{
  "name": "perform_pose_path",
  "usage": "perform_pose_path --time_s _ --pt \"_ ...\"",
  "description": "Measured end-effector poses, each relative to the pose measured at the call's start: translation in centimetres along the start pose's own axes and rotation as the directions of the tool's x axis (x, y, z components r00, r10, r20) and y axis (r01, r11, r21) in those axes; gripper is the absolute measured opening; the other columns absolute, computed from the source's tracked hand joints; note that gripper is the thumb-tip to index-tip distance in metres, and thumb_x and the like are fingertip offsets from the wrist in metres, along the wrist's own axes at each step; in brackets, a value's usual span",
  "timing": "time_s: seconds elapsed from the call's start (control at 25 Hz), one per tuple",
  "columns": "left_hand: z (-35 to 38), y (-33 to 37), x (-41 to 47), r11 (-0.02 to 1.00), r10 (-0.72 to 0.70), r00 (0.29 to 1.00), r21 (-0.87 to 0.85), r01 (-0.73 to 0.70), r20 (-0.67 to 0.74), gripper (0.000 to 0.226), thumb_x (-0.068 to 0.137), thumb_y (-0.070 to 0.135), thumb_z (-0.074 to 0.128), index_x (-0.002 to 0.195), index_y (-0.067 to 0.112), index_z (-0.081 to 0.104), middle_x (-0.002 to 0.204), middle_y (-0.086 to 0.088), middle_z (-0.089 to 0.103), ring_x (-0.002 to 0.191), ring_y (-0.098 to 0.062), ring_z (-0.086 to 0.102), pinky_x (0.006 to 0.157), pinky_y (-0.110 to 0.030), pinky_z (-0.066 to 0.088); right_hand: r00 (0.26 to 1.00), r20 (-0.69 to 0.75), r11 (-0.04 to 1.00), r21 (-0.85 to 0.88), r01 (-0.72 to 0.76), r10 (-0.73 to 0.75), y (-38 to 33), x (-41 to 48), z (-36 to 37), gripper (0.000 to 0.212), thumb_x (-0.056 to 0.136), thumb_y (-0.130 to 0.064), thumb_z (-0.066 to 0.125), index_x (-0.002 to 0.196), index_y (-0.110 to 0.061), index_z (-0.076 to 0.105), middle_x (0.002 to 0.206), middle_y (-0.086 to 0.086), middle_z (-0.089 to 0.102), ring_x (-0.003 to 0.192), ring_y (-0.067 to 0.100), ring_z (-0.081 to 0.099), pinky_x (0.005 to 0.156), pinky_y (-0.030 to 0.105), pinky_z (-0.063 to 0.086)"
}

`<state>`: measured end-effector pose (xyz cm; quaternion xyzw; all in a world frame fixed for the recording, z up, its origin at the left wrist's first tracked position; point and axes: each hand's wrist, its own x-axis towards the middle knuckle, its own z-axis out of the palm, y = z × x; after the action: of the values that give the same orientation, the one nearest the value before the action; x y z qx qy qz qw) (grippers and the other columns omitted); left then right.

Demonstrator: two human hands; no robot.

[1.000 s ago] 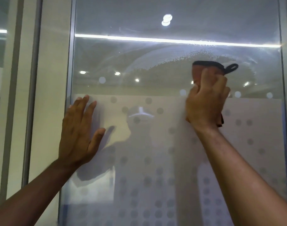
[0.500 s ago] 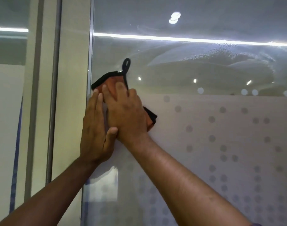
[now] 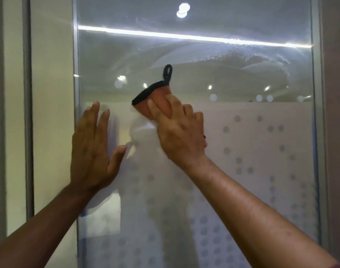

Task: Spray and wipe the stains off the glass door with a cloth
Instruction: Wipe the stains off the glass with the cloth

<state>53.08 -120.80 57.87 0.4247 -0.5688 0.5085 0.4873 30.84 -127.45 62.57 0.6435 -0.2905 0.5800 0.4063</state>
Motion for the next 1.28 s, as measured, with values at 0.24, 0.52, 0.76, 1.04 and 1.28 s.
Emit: perform_pose_path --time_s 0.24,0.52,0.76,1.04,1.28 --pt "-0.2 0.3 -2.4 0.995 -0.055 0.997 0.091 0.050 0.053 0.095 0.105 0.072 0.028 0.169 0.001 0.025 0.179 -0.024 0.017 0.168 -0.043 0.015 0.137 -0.050 0.013 0.945 -0.019 0.943 -0.067 -0.327 0.326 15.4 -2.7 -2.4 0.057 0.096 -0.028 0.061 0.151 -0.041 0.053 0.151 0.012 0.052 0.114 0.042 0.058 0.087 0.051 0.043" --pt "-0.4 1.0 -6.0 0.979 -0.024 0.991 0.202 -0.003 0.131 0.099 0.105 0.072 0.030 0.168 -0.005 0.022 0.178 -0.028 0.015 0.168 -0.044 0.011 0.134 -0.065 0.018 0.773 -0.103 0.775 -0.027 -0.631 0.626 28.7 -6.5 -4.3 0.055 0.095 -0.029 0.052 0.149 -0.036 0.053 0.147 0.020 0.053 0.125 0.046 0.053 0.103 0.057 0.041" --pt "-0.4 1.0 -6.2 0.970 -0.031 0.992 0.244 0.000 0.124 0.097 0.108 0.068 0.029 0.166 -0.008 0.022 0.177 -0.028 0.019 0.166 -0.046 0.018 0.131 -0.068 0.023 0.695 -0.089 0.701 0.125 -0.703 0.713 29.4 -11.5 -3.7 0.061 0.095 -0.033 0.048 0.156 -0.037 0.046 0.149 0.020 0.047 0.131 0.045 0.048 0.110 0.054 0.041" --pt "-0.2 0.8 -6.5 0.967 -0.030 0.991 0.254 -0.004 0.130 0.094 0.109 0.066 0.029 0.166 -0.009 0.023 0.178 -0.028 0.017 0.168 -0.045 0.014 0.132 -0.067 0.022 0.690 -0.083 0.686 0.249 -0.684 0.719 20.7 -11.4 -3.0 0.057 0.098 -0.027 0.049 0.156 -0.028 0.051 0.149 0.023 0.049 0.127 0.050 0.047 0.107 0.048 0.036" --pt "-0.3 0.9 -6.5 0.975 -0.037 0.990 0.220 0.005 0.138 0.094 0.109 0.066 0.027 0.166 -0.008 0.023 0.178 -0.027 0.017 0.168 -0.044 0.014 0.135 -0.062 0.019 0.771 -0.090 0.767 0.225 -0.601 0.631 11.5 -9.5 -0.8 0.057 0.098 -0.020 0.057 0.155 -0.027 0.052 0.151 0.022 0.050 0.121 0.050 0.050 0.102 0.049 0.039"
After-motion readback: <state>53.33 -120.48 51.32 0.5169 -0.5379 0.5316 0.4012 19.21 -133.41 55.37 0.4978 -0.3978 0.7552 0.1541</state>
